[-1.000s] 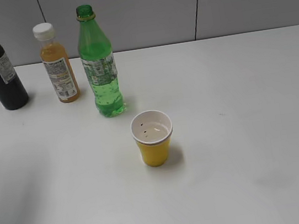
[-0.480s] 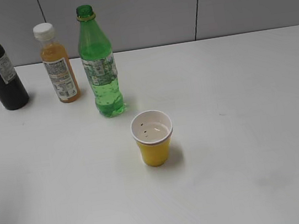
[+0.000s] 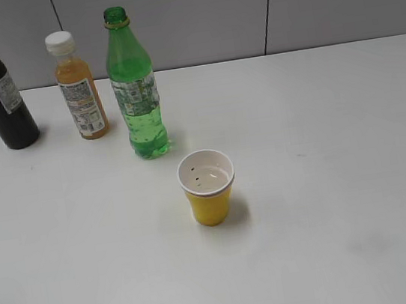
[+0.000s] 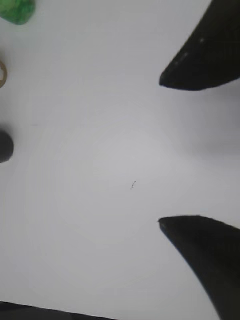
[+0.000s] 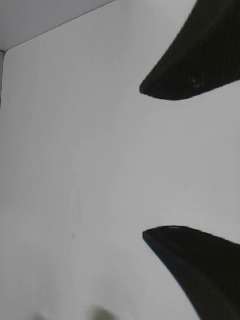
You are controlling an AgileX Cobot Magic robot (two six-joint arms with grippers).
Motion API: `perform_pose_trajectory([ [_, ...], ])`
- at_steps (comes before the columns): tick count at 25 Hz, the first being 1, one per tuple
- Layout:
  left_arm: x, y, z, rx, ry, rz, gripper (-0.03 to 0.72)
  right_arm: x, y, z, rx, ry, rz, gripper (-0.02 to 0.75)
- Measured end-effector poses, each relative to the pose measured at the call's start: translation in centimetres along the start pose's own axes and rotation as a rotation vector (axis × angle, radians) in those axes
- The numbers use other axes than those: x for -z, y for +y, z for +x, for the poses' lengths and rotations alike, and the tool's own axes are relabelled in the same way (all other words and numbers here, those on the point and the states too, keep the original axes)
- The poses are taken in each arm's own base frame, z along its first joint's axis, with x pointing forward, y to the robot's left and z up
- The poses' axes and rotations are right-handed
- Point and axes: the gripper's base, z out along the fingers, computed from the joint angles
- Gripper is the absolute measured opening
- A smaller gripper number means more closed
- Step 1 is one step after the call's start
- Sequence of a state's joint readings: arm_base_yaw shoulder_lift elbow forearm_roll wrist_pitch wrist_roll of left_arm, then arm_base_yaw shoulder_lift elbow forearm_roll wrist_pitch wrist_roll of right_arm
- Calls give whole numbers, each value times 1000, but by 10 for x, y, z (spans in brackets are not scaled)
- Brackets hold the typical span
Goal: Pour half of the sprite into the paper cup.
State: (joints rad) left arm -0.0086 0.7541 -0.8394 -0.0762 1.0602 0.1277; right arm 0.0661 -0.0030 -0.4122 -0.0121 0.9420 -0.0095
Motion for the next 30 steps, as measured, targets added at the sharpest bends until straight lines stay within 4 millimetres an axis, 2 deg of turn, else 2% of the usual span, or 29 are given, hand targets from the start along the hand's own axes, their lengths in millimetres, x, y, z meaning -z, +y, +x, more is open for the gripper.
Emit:
perform_pose_trajectory([
  [10, 10, -7, 67, 6, -72, -5, 592, 0, 0, 0, 1, 0, 0, 591],
  [19, 21, -11, 110, 15, -233, -16, 592, 0, 0, 0, 1, 0, 0, 591],
  [26, 34, -14, 130, 25, -401, -23, 591, 0, 0, 0, 1, 0, 0, 591],
  [30, 34, -15, 132, 25, -417, -24, 591, 0, 0, 0, 1, 0, 0, 591],
])
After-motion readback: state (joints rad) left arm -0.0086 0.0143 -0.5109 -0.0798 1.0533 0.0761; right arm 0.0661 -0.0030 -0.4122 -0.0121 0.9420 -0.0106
